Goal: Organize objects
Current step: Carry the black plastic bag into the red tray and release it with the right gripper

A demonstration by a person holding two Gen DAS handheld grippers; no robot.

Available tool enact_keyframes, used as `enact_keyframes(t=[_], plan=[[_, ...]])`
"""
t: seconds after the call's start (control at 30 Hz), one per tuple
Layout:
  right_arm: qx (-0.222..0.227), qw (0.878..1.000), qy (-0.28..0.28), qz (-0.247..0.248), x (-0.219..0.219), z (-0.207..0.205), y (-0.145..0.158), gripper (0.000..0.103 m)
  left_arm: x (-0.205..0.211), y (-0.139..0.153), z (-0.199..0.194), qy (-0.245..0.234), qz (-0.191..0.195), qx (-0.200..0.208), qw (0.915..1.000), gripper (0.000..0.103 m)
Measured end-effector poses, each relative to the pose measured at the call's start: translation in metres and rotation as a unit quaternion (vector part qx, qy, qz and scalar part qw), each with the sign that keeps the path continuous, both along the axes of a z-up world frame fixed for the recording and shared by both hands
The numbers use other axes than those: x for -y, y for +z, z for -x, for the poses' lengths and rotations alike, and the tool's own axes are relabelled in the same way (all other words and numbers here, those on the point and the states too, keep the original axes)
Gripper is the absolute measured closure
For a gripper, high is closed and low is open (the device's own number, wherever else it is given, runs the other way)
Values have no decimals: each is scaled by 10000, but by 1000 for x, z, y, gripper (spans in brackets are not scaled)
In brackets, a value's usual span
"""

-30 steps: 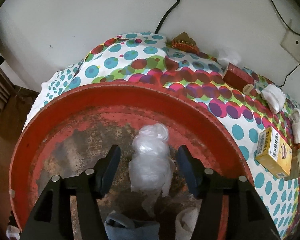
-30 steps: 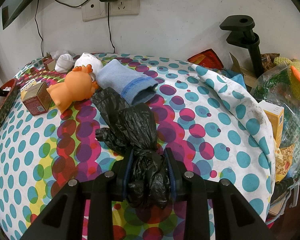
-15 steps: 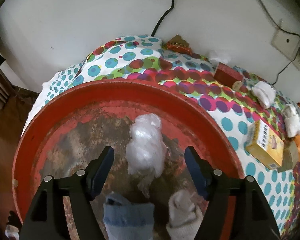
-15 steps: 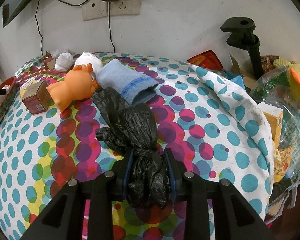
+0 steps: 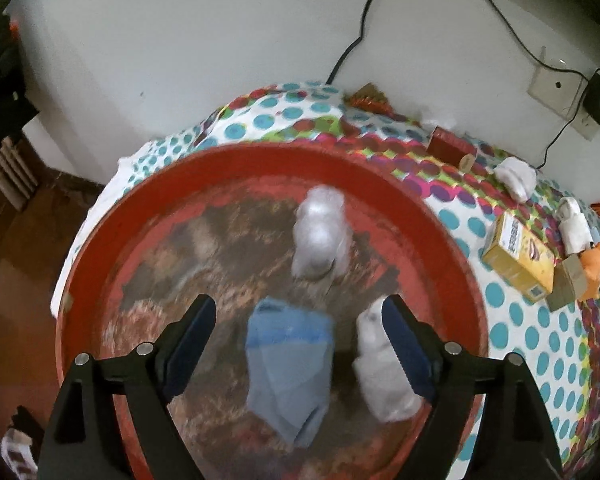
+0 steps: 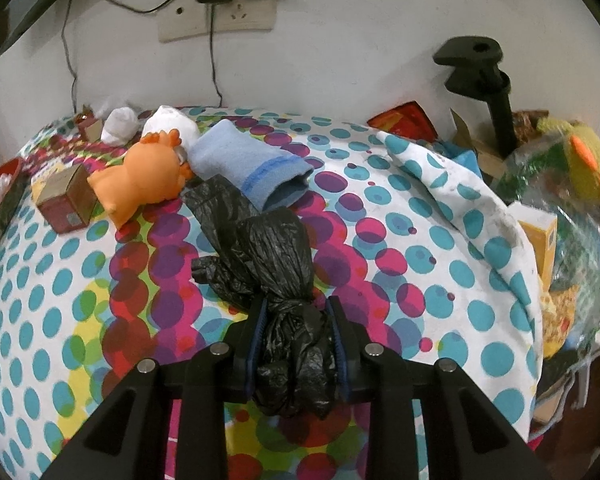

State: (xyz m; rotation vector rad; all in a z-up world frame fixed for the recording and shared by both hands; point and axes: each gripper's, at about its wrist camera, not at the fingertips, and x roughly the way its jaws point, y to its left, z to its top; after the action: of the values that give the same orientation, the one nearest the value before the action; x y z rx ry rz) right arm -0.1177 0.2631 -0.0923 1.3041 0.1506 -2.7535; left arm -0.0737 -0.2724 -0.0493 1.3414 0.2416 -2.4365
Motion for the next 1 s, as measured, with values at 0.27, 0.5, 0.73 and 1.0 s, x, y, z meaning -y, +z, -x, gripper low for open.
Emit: enact_keyframes(t=[0.27, 0.5, 0.73, 1.0], plan=[[-79, 9998, 31, 178, 30, -9, 20, 75, 5, -1, -30, 157, 218, -51, 9996, 19], [-275, 9974, 537, 393, 88, -21, 52, 75, 14, 3, -48, 364, 364, -98, 9986, 13], [-270, 9893, 1345, 494, 179, -29, 66, 75, 39, 3, -59, 587, 239, -71, 9980, 13], [-61, 9787, 1982, 539, 276, -27, 65, 75, 65, 8, -72, 905, 254, -127, 9955, 13]])
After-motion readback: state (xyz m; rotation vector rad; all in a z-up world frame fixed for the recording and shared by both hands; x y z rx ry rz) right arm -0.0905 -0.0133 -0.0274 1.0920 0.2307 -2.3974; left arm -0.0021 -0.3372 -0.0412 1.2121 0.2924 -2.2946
